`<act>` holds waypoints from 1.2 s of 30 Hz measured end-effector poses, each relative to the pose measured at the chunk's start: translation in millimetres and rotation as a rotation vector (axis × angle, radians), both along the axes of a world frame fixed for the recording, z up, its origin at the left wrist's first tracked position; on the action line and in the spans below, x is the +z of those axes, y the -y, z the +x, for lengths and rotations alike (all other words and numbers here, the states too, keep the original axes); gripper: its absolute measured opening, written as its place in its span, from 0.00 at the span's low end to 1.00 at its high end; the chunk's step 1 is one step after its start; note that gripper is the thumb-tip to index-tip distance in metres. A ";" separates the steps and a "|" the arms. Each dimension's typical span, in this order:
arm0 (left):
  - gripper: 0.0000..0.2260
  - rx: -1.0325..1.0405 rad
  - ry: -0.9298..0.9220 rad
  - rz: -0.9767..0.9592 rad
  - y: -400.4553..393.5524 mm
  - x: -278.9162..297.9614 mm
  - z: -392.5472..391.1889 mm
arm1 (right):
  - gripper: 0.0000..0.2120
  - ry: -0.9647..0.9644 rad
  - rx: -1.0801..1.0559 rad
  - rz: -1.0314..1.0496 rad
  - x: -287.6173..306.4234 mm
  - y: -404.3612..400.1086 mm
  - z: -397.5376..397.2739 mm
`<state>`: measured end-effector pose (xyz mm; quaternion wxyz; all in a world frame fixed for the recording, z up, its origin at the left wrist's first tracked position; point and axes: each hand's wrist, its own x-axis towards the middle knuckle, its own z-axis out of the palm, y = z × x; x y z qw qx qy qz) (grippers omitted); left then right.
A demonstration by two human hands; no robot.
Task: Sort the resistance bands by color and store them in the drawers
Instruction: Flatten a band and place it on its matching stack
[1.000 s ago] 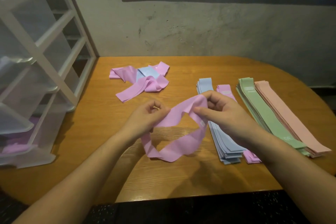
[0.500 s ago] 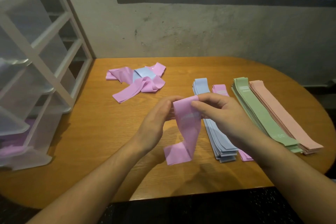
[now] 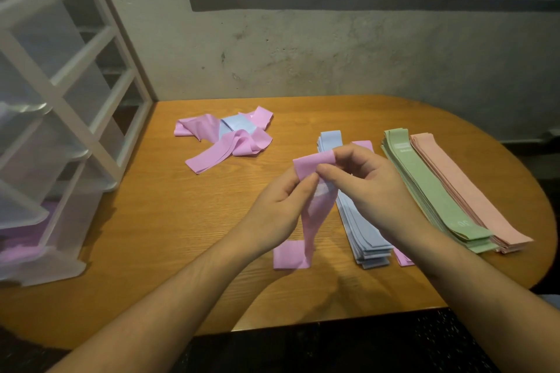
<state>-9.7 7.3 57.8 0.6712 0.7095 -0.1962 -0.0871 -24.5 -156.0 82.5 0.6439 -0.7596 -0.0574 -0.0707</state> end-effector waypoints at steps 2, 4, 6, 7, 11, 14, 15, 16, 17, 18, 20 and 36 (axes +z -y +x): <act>0.12 0.024 -0.016 -0.022 2.2 0.8 -0.3 | 0.05 0.022 -0.025 -0.037 -0.1 1.5 0.0; 0.12 0.036 -0.043 -0.052 3.1 2.8 -0.9 | 0.04 0.029 -0.050 -0.050 0.5 2.8 0.2; 0.13 0.026 -0.092 -0.092 5.3 7.4 -1.8 | 0.07 0.031 -0.072 -0.028 2.1 1.5 -0.4; 0.14 0.019 -0.132 -0.122 7.0 9.6 -1.4 | 0.10 0.030 -0.078 0.016 2.0 0.6 -0.3; 0.12 0.003 -0.271 -0.234 12.3 22.9 3.7 | 0.13 -0.030 -0.066 0.192 -2.4 -3.0 3.4; 0.12 -0.010 -0.365 -0.341 16.8 34.7 9.9 | 0.11 -0.098 0.006 0.244 -8.0 -3.5 7.1; 0.13 0.001 -0.396 -0.377 18.8 39.0 12.8 | 0.15 -0.117 0.032 0.246 -10.2 -2.8 7.8; 0.13 0.011 -0.427 -0.410 20.8 43.6 15.4 | 0.22 -0.125 0.052 0.236 -12.6 -2.1 8.6; 0.11 0.009 -0.455 -0.441 22.7 48.0 18.4 | 0.30 -0.128 0.071 0.222 -14.5 -1.8 9.0; 0.09 -0.008 -0.480 -0.468 25.0 53.2 21.2 | 0.35 -0.136 0.094 0.211 -15.8 -2.1 8.7; 0.09 -0.020 -0.532 -0.519 29.9 62.8 26.1 | 0.32 -0.162 0.126 0.218 -17.3 -0.6 7.0; 0.10 0.237 -0.657 -0.532 100.9 68.7 101.7 | 0.06 -0.247 -0.112 -0.057 -21.8 65.5 -2.1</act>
